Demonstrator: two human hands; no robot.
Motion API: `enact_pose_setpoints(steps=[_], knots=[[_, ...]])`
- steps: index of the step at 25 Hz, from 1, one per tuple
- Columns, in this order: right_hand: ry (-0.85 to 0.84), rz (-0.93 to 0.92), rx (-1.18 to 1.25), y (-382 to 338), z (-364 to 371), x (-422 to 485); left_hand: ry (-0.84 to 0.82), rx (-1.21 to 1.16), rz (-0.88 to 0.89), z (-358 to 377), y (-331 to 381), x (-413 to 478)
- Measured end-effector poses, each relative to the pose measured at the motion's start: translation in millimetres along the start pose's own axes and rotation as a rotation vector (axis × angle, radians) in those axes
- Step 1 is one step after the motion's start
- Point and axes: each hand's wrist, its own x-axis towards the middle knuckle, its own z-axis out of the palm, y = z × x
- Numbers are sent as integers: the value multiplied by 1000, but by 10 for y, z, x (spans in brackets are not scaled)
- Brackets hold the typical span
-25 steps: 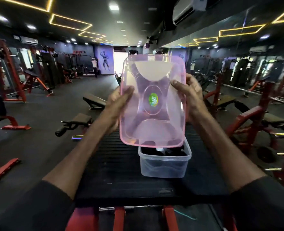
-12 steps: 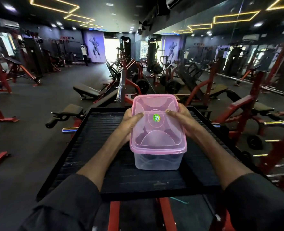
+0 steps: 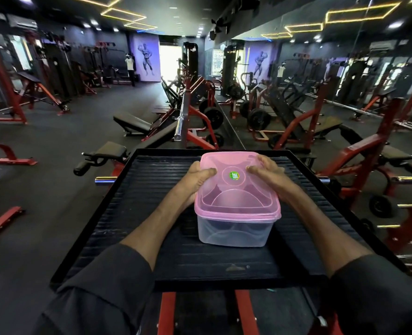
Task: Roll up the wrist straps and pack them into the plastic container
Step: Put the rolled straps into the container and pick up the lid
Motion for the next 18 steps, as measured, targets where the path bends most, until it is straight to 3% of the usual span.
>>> enact_pose_setpoints(steps=[3,7,8,13,18], knots=[[22,-1,-256,-1,7,40,-15,99,-22,6,10,24],[13,31,-511,-65,8,82,25,999,-42,-27,91,179],[-2,27,-553,-98,8,105,41,1119,-15,-11,131,236],[-77,34,-672,-228,25,330,-82,1433,65,148,323,550],[-120,10,-653,-178,56,461,-170,1547,34,212,221,707]])
